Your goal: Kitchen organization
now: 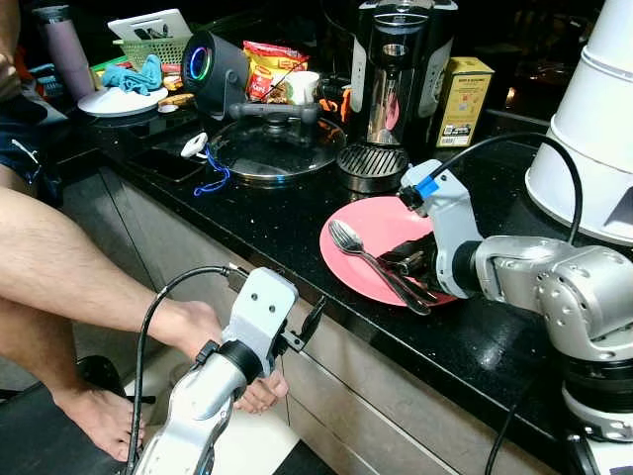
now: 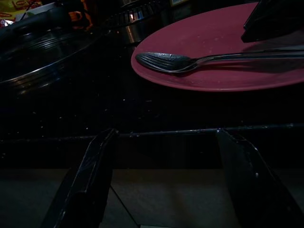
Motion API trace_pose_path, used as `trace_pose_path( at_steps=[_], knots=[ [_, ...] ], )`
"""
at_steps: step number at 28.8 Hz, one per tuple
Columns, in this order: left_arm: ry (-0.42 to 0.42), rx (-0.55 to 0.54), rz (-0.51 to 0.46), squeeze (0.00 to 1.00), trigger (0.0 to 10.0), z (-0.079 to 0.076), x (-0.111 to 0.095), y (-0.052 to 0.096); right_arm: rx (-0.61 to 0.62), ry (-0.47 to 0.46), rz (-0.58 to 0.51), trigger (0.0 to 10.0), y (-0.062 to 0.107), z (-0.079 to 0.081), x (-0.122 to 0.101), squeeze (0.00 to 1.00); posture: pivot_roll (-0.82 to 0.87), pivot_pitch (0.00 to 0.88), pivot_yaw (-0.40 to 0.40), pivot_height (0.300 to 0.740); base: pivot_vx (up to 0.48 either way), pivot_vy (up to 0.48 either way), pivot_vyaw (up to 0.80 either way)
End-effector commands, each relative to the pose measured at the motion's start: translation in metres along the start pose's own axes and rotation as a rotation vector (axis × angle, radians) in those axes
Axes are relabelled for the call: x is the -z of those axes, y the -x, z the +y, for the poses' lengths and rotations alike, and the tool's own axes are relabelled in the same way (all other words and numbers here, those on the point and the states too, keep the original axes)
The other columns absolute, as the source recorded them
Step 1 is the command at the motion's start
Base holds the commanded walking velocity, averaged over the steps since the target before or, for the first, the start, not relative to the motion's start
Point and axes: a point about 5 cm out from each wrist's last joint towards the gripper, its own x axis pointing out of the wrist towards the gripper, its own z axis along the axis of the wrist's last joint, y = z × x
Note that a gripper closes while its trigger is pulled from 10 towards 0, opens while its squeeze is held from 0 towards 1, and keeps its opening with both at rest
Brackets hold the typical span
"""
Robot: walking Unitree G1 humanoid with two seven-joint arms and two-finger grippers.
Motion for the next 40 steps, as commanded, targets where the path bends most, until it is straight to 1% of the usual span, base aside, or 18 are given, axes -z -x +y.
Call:
trace_pose_path(
  at_steps=[1,17,26,30,31,33,36,40],
  knots=[
    [0.008,0.007,0.016,0.0,10.0,-0.001,0.003,0.0,-0.006,0.016,0.009,10.0,-0.001,0.002,0.002,0.0,-0.05,0.0,0.014,0.74,0.0,0.0,0.0],
    [0.012,0.009,0.016,0.0,10.0,-0.002,0.003,0.001,0.025,0.054,0.054,10.0,0.0,-0.002,0.01,0.0,-0.06,0.0,0.014,0.74,0.0,0.0,0.0],
    [0.014,0.006,0.015,0.0,10.0,-0.001,0.002,0.001,0.111,0.137,0.127,10.0,0.001,-0.009,0.019,0.0,-0.06,0.0,0.014,0.74,0.0,0.0,0.0],
    [0.015,0.006,0.016,0.0,10.0,-0.001,0.002,0.001,0.106,0.158,0.141,10.0,-0.001,-0.007,0.021,0.0,-0.06,0.0,0.014,0.74,0.0,0.0,0.0],
    [0.015,0.006,0.016,0.0,10.0,-0.001,0.002,0.001,0.099,0.161,0.143,5.7,-0.001,-0.006,0.022,0.0,-0.06,0.0,0.014,0.74,0.0,0.0,0.0],
    [0.015,0.006,0.016,0.0,10.0,-0.001,0.003,0.001,0.08,0.158,0.147,0.0,-0.003,-0.003,0.023,0.0,-0.06,0.0,0.012,0.74,0.0,0.0,0.0],
    [0.015,0.005,0.017,0.0,10.0,-0.001,0.003,0.0,0.037,0.147,0.145,0.0,-0.005,0.002,0.023,0.0,-0.06,0.0,0.012,0.74,0.0,0.0,0.0],
    [0.016,0.004,0.017,0.0,10.0,-0.001,0.003,0.0,0.01,0.138,0.141,0.0,-0.005,0.004,0.023,0.0,-0.06,0.0,0.012,0.74,0.0,0.0,0.0]
  ],
)
